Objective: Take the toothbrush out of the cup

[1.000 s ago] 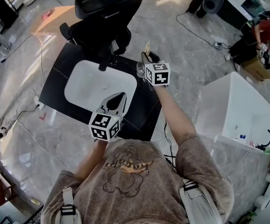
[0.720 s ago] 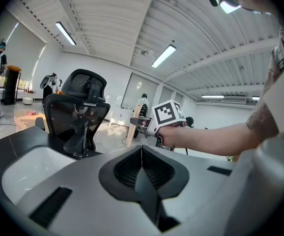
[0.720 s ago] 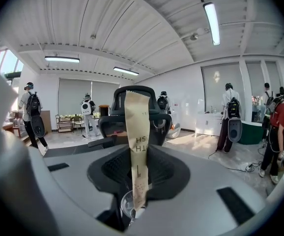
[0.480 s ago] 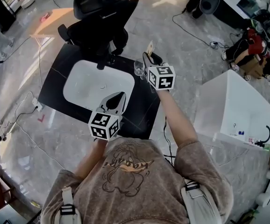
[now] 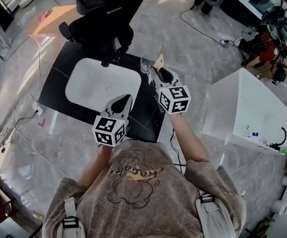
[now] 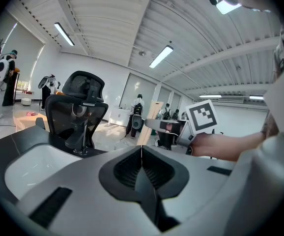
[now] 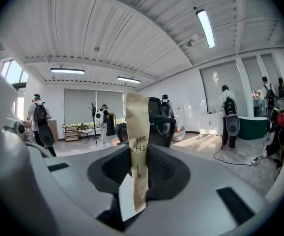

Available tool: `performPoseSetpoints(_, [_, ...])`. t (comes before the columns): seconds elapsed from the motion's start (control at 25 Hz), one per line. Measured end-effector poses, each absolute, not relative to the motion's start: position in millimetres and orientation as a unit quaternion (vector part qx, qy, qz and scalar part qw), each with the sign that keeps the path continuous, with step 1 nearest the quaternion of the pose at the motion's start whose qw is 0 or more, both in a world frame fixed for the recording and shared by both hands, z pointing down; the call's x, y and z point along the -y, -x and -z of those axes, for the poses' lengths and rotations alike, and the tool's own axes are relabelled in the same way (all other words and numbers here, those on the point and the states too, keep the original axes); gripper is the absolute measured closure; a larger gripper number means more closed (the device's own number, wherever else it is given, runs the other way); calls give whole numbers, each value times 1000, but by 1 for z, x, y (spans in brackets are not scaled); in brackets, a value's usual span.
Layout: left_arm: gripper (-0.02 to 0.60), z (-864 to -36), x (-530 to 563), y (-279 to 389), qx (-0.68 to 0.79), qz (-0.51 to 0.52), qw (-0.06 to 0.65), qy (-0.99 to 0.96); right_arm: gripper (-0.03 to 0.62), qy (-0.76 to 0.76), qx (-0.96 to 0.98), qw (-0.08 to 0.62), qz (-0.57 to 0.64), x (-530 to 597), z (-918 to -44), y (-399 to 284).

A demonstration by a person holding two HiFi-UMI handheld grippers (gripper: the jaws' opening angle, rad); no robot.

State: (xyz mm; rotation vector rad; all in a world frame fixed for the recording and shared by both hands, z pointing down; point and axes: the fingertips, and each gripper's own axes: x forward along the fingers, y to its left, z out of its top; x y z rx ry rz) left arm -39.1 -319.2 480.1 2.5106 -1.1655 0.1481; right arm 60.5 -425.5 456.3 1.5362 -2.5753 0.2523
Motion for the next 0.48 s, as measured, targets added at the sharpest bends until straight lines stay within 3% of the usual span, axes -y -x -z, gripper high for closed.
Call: performPoseSetpoints(0.48, [565,-477,283,62,427,-52,171,-886,499,-510,855,54,-80,297,-462,-45])
